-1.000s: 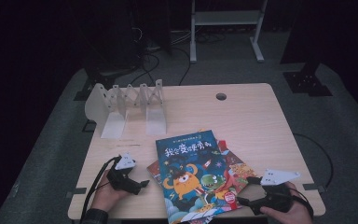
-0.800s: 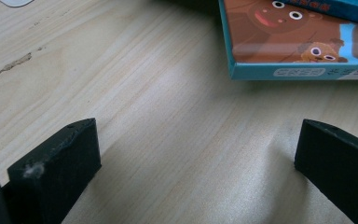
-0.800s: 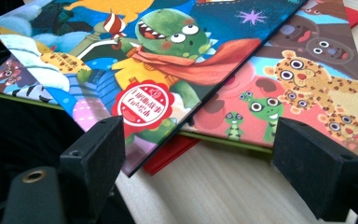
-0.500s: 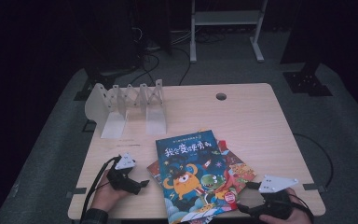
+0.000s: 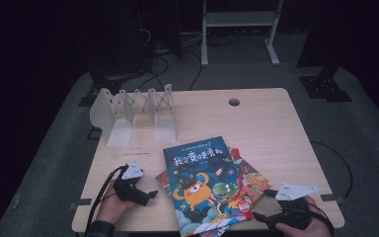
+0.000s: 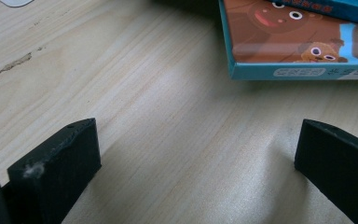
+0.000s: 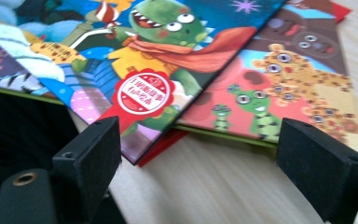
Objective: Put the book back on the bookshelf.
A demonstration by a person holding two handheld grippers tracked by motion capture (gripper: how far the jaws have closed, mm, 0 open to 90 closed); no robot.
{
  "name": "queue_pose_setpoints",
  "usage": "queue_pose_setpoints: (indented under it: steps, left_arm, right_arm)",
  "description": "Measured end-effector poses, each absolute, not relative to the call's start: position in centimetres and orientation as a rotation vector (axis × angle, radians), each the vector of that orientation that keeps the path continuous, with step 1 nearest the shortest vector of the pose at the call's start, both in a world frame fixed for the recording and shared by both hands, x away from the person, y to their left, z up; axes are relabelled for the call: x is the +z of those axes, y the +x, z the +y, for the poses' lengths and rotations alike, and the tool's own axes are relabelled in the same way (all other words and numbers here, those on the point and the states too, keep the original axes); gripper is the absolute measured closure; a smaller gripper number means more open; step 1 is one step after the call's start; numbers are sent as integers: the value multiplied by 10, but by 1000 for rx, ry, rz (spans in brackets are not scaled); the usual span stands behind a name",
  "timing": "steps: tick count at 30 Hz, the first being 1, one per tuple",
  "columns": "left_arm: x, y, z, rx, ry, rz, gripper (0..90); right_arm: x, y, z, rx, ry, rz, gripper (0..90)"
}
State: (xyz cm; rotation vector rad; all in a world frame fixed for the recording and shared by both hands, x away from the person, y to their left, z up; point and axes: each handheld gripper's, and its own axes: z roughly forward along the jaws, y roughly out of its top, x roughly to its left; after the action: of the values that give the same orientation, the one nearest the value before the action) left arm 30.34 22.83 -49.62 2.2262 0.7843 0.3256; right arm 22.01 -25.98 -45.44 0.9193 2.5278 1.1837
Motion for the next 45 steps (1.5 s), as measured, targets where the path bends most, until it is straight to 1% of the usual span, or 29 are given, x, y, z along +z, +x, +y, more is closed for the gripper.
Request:
queue_pose_setpoints:
  steps: [1, 3, 6, 11, 15, 17, 22, 25, 31, 37, 45]
  left_arm:
    - [-496, 303, 228, 326, 2226, 784, 0]
    - [-496, 303, 228, 324, 2226, 782, 0]
    - [-496, 303, 228, 320, 2229, 770, 0]
    - [-492, 303, 230, 331, 2246, 774, 0]
    - [-483, 304, 234, 329, 2226, 780, 0]
    - [-478, 305, 237, 304, 2214, 777, 0]
    - [-463, 308, 237, 292, 2160, 735, 0]
    - [-457, 316, 231, 303, 2169, 708, 0]
    - [-449, 337, 214, 274, 2173, 663, 0]
    - [-448, 359, 197, 254, 2172, 634, 0]
    - [-452, 385, 185, 220, 2185, 625, 0]
  right_arm:
    - [-454, 222, -261, 1188, 928, 2524, 136]
    - [-453, 224, -264, 1182, 934, 2492, 187]
    - [-454, 232, -266, 1148, 944, 2494, 183]
    - [-452, 227, -268, 1189, 943, 2488, 178]
    - [-453, 221, -266, 1192, 920, 2512, 169]
    - [-453, 218, -264, 1192, 911, 2529, 168]
    - [-454, 214, -259, 1194, 873, 2564, 168]
    - [-455, 213, -258, 1194, 868, 2565, 168]
    - [-457, 215, -258, 1177, 870, 2564, 164]
    - [-459, 217, -261, 1171, 882, 2552, 164]
    - [-461, 217, -259, 1157, 871, 2571, 145]
